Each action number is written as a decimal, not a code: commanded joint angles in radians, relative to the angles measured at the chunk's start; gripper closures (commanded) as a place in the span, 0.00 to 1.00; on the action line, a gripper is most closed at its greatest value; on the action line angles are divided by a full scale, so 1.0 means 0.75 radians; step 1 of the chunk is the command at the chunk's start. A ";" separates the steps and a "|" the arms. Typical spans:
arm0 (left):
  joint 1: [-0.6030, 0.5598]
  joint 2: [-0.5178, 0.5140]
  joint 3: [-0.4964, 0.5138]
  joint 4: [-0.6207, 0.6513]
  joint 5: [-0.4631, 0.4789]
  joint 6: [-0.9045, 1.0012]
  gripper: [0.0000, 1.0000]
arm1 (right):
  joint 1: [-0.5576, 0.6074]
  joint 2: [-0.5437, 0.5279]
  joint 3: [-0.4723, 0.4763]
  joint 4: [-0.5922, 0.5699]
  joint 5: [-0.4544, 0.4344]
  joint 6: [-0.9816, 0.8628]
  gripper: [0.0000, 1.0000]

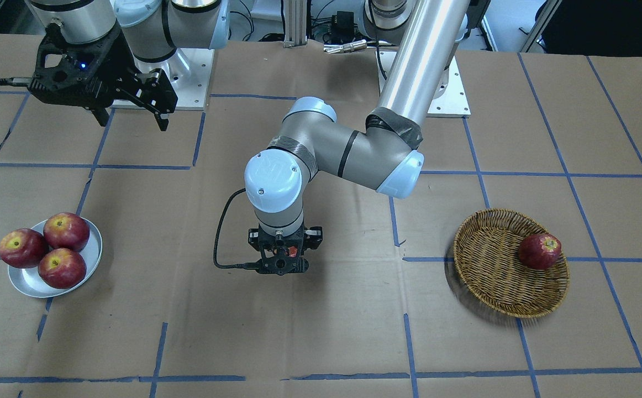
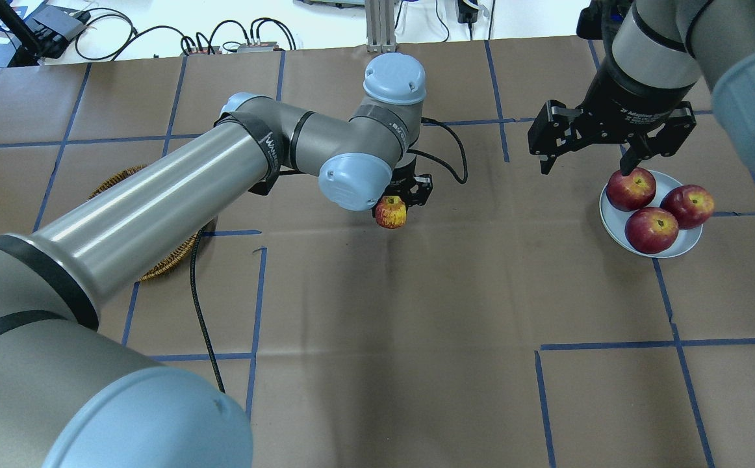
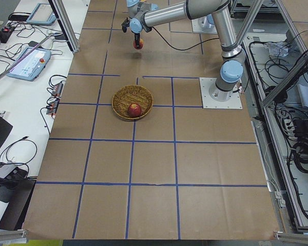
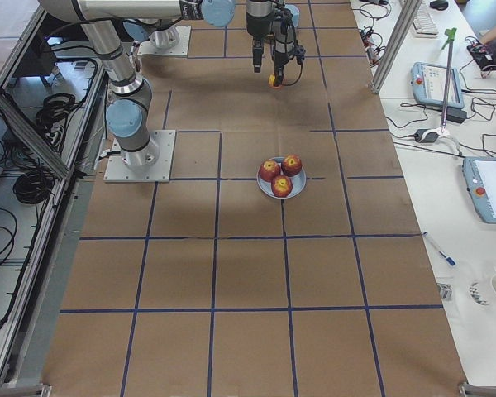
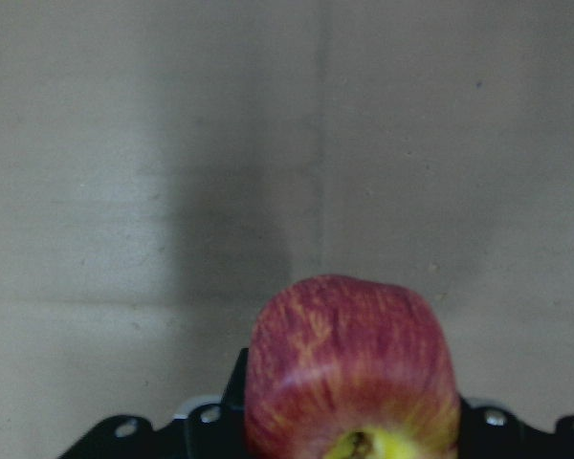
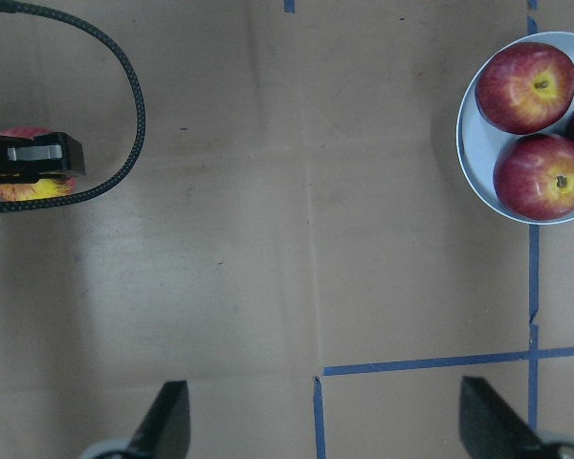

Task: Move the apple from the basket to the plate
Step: 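Lift the apple with the left gripper and carry it toward the table center, then lower the apple onto the table center and open the left gripper, then raise the left gripper back over the basket while the right gripper moves toward the apple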

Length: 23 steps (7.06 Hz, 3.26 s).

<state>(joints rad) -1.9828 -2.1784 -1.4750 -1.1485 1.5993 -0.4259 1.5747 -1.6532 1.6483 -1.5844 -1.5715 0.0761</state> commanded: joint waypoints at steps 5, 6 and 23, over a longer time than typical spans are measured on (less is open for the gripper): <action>0.007 -0.065 0.016 0.038 -0.001 0.020 0.38 | 0.001 0.001 0.001 0.000 -0.001 -0.005 0.00; 0.007 -0.065 0.013 0.038 -0.001 0.020 0.34 | 0.001 0.001 0.001 0.000 -0.001 -0.005 0.00; 0.523 0.804 -0.070 -0.657 0.013 0.750 0.01 | 0.174 0.195 -0.028 -0.257 0.001 0.145 0.00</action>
<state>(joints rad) -1.5907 -1.6017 -1.4904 -1.6432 1.6102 0.1436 1.6343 -1.5754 1.6289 -1.6892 -1.5696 0.1279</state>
